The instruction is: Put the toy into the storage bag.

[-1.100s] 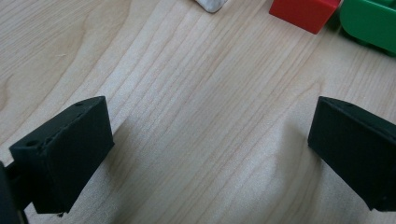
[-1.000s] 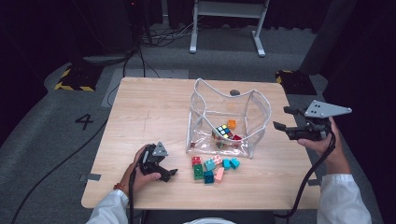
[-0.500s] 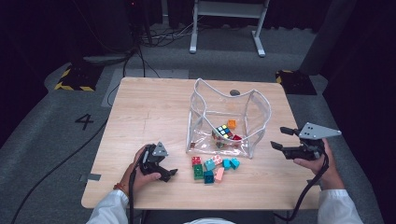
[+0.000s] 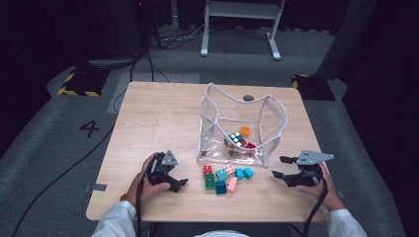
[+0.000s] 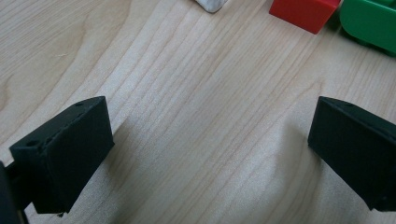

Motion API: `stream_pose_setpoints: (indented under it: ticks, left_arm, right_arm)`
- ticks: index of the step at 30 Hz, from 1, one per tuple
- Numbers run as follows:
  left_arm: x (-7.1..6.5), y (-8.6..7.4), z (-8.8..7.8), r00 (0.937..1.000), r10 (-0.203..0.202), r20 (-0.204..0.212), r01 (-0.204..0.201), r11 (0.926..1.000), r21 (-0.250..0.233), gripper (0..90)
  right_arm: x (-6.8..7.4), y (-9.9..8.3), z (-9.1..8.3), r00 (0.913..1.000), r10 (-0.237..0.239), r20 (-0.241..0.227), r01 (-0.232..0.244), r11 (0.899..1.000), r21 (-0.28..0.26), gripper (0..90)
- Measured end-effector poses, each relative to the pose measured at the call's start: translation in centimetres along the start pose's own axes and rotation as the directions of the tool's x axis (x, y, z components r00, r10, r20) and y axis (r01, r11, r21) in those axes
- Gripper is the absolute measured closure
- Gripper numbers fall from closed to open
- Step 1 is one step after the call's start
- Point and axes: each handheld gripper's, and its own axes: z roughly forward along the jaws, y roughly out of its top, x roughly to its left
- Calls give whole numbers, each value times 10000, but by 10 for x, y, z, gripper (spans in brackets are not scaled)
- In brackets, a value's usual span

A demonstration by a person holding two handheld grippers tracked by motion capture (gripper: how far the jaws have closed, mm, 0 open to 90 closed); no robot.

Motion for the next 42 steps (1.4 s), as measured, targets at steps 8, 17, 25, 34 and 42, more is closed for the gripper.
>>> stream_pose_setpoints:
  ticks: [8, 17, 25, 34, 42]
  left_arm:
    - [0, 0, 0, 10000, -5, 28, 5, 10000, 2, 2]
    - [0, 0, 0, 10000, 8, -10, -8, 10000, 2, 1]
    - [0, 0, 0, 10000, -11, 36, 11, 10000, -2, 1]
    - [0, 0, 0, 10000, 5, -4, -5, 10000, -1, 1]
    - [0, 0, 0, 10000, -1, 9, 1, 10000, -1, 1]
  right_arm:
    - [17, -15, 25, 9985, -70, -551, 91, 9992, 378, 349]
    - [35, -11, 52, 9944, -452, -960, 511, 9969, 602, 365]
    - [39, -1, 70, 9970, -407, -658, 456, 9961, 761, 418]
    - [44, 4, 76, 9961, -618, -635, 657, 9959, 620, 546]
    - [44, 3, 76, 9981, -448, -417, 471, 9974, 552, 664]
